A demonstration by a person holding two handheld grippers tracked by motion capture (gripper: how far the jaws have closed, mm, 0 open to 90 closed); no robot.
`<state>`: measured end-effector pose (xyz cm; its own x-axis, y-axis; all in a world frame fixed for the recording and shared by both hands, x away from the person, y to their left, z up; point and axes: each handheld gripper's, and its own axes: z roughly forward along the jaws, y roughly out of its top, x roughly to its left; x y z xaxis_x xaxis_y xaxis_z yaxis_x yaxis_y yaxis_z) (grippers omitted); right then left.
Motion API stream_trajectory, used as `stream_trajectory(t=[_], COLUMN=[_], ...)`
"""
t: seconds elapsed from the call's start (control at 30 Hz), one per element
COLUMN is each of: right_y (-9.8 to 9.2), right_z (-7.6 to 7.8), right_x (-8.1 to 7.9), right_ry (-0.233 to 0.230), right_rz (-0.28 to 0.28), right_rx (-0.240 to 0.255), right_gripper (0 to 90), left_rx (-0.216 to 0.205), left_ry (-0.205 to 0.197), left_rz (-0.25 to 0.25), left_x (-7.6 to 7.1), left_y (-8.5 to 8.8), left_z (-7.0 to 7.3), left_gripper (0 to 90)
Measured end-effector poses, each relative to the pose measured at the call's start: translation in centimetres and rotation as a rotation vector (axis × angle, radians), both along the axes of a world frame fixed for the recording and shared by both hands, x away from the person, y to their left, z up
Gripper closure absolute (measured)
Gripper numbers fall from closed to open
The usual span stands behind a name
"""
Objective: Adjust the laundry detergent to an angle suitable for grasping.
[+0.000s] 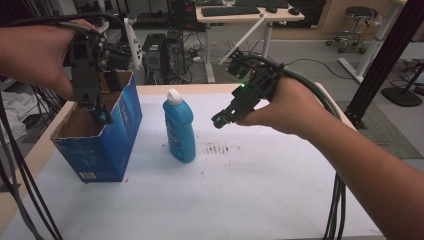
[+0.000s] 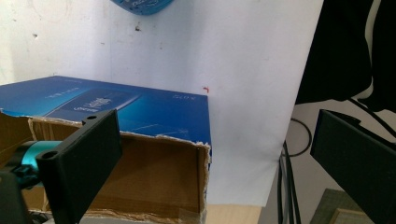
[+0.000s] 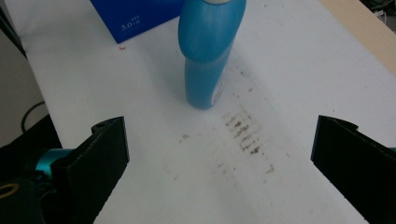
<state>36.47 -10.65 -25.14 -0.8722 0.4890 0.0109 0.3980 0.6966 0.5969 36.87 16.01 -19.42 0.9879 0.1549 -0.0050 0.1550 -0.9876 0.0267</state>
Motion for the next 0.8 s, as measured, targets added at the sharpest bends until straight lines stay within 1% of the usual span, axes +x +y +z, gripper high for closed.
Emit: stream_trajectory(t=[0.07,0.2,0.27,0.37,0.57,0.63,0.67,0.8], right_y=[0.6,1.3,1.8,2.4,3.3,3.6,3.7,4.3], right_z=[-0.5,-1.3,-1.8,-2.4,-3.0,-3.2,-3.3,-3.8], right_x=[0.2,0.6,0.8,1.1,1.9,2.1,2.2,2.4], right_ry=[-0.011,-0.007,0.005,0.007,0.014,0.005,0.000,0.002], right_rz=[0.002,0.003,0.011,0.010,0.001,-0.011,-0.008,-0.022], right_rx=[0.018,0.033,0.036,0.032,0.071,0.076,0.082,0.109], right_gripper=[3.2,3.2,3.2,3.2,3.2,3.2,3.2,3.2], left_rx=[0.000,-0.004,-0.004,-0.008,-0.007,-0.009,-0.012,-0.014], left_ry=[-0.001,-0.009,-0.009,-0.011,-0.005,-0.005,-0.005,-0.010], left_rz=[0.001,0.004,0.003,0.002,0.009,0.011,0.013,0.009], left_x=[0.0,0.0,-0.1,-0.1,-0.1,-0.1,-0.1,0.0], left_y=[0.0,0.1,0.1,0.3,0.7,0.8,0.9,1.1], left_z=[0.0,0.1,0.1,0.1,-0.2,-0.3,-0.3,-0.3], left_gripper=[2.0,2.0,2.0,2.0,2.0,2.0,2.0,2.0])
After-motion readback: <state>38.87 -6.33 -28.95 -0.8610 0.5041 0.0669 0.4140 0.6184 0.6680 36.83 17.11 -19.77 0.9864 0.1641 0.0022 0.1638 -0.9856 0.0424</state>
